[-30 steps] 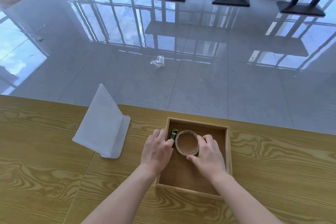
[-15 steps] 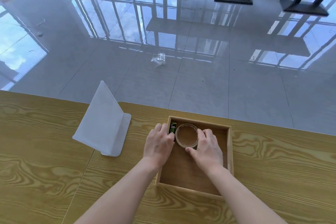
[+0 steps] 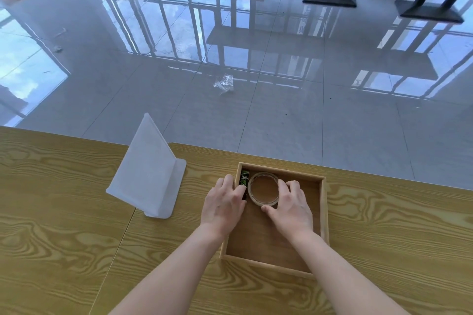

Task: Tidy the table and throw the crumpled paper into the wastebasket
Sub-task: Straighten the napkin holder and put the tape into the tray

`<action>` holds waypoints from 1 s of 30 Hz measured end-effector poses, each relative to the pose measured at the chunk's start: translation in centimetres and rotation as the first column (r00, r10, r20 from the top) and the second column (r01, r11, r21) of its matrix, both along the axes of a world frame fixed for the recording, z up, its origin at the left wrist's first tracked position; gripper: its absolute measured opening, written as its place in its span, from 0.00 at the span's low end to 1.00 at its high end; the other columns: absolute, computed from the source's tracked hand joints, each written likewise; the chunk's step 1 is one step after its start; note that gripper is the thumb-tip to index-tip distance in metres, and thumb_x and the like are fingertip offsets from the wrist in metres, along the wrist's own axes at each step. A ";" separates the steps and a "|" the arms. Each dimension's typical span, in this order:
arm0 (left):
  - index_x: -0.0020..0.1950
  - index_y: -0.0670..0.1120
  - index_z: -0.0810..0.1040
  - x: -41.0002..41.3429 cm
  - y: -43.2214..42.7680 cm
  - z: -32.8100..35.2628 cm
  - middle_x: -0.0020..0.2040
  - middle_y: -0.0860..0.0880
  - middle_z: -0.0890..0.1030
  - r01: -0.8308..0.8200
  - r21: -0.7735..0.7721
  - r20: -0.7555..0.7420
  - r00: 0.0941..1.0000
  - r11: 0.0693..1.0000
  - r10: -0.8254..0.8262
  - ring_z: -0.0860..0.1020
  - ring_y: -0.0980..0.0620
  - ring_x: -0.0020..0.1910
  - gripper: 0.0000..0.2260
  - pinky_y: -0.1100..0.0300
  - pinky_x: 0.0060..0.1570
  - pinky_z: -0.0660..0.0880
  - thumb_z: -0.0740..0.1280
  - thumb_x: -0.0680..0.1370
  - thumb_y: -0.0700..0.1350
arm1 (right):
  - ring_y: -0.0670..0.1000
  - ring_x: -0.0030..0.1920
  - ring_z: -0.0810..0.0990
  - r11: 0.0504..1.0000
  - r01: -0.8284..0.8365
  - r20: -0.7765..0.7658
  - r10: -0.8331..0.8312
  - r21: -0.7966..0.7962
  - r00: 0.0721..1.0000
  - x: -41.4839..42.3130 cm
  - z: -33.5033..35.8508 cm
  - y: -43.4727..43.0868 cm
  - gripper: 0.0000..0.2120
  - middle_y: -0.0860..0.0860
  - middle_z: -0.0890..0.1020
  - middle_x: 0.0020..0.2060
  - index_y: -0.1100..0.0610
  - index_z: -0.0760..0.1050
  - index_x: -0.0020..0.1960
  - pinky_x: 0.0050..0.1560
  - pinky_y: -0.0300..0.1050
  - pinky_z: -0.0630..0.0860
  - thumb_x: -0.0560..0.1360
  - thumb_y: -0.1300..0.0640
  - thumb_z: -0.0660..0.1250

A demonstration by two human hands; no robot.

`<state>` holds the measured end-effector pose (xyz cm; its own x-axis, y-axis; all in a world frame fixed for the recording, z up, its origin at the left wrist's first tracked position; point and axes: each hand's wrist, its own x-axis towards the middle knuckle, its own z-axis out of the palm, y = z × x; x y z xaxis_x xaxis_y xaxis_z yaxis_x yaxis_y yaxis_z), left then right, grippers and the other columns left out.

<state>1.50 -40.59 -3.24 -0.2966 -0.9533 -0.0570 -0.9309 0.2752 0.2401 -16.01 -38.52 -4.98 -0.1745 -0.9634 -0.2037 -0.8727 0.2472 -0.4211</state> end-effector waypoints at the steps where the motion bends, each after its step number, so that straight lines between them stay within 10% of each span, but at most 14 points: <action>1: 0.63 0.49 0.76 0.1 0.2 0.0 0.54 0.48 0.73 -0.020 0.017 -0.046 0.999 1.000 0.021 0.72 0.50 0.53 0.13 0.55 0.50 0.77 0.67 0.78 0.48 | 0.52 0.65 0.68 1.000 -0.002 0.011 0.002 0.000 1.000 -0.1 0.0 0.0 0.40 0.50 0.66 0.64 0.52 0.59 0.76 0.58 0.46 0.75 0.71 0.42 0.73; 7: 0.71 0.48 0.70 0.4 2.6 0.1 0.56 0.50 0.75 -0.186 0.148 -0.330 0.916 0.971 0.226 0.76 0.52 0.53 0.22 0.62 0.52 0.74 0.68 0.77 0.43 | 0.52 0.66 0.69 1.000 0.017 0.099 -0.016 -0.013 0.995 -0.9 0.7 1.0 0.39 0.50 0.68 0.65 0.52 0.59 0.76 0.63 0.46 0.70 0.72 0.45 0.73; 14: 0.73 0.48 0.68 1.0 5.6 0.0 0.54 0.50 0.77 -0.226 0.183 -0.325 0.905 0.957 0.276 0.77 0.53 0.49 0.24 0.62 0.50 0.75 0.67 0.78 0.41 | 0.52 0.63 0.73 0.998 0.035 0.124 -0.028 -0.053 0.992 -3.3 2.7 3.6 0.31 0.51 0.72 0.64 0.54 0.66 0.74 0.63 0.46 0.72 0.75 0.50 0.71; 30: 0.50 0.44 0.81 1.8 7.8 0.2 0.41 0.50 0.78 -0.333 0.213 -0.296 0.874 0.919 0.385 0.77 0.51 0.41 0.05 0.60 0.40 0.72 0.66 0.78 0.42 | 0.53 0.52 0.77 0.966 0.257 0.043 -0.259 0.040 0.965 -6.5 2.6 8.8 0.21 0.53 0.75 0.58 0.57 0.71 0.69 0.48 0.43 0.70 0.77 0.57 0.68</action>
<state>3.31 -32.79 -3.08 0.0383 -0.9851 -0.1678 -0.8201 -0.1269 0.5579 -22.48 -29.75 -2.38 -0.4056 -0.8795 -0.2489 -0.7570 0.4758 -0.4478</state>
